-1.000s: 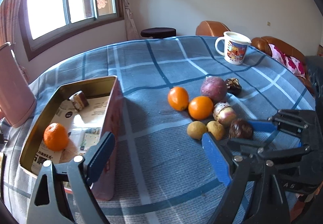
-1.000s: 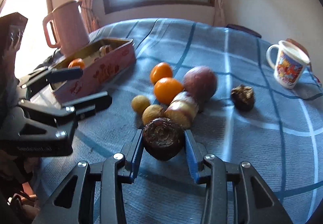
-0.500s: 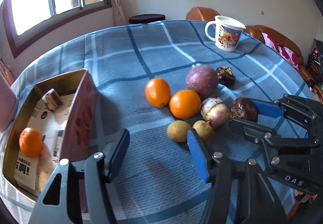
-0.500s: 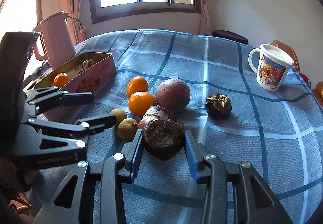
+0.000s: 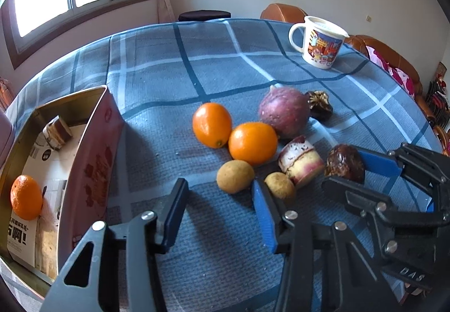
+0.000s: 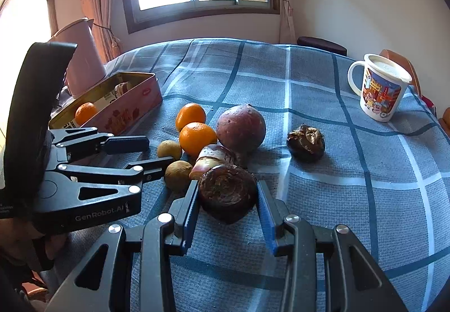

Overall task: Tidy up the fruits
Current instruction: 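Grasp the dark mangosteen with the right tool while the left tool approaches a yellow fruit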

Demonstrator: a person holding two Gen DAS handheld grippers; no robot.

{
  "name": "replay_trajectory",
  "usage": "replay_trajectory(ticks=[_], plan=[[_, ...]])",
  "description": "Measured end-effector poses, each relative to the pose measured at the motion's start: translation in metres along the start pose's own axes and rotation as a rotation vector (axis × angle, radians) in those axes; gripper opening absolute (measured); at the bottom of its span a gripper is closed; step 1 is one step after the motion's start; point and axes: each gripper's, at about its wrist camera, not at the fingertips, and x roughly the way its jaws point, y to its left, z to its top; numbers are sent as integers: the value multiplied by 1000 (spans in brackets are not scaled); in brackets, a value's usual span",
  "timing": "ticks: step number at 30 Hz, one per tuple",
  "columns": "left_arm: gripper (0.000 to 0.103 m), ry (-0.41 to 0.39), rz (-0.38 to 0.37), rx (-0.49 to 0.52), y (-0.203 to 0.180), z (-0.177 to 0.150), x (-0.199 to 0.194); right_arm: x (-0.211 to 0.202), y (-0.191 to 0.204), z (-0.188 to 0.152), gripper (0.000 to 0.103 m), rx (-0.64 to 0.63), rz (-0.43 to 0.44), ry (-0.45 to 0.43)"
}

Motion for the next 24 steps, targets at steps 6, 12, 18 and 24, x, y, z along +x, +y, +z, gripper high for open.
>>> replay_trajectory(ticks=[6,12,18,24], plan=[[29,13,-42,-13,3,3,4,0,1,0,41,-6,1,1],[28,-25,-51,-27,6,1,-4,-3,1,0,41,-9,4,-12],[28,-87,-17,-4,2,0,-16,-8,2,-1,41,-13,3,-41],[28,-135,8,16,-2,0,-24,-13,4,-1,41,-23,0,-67]])
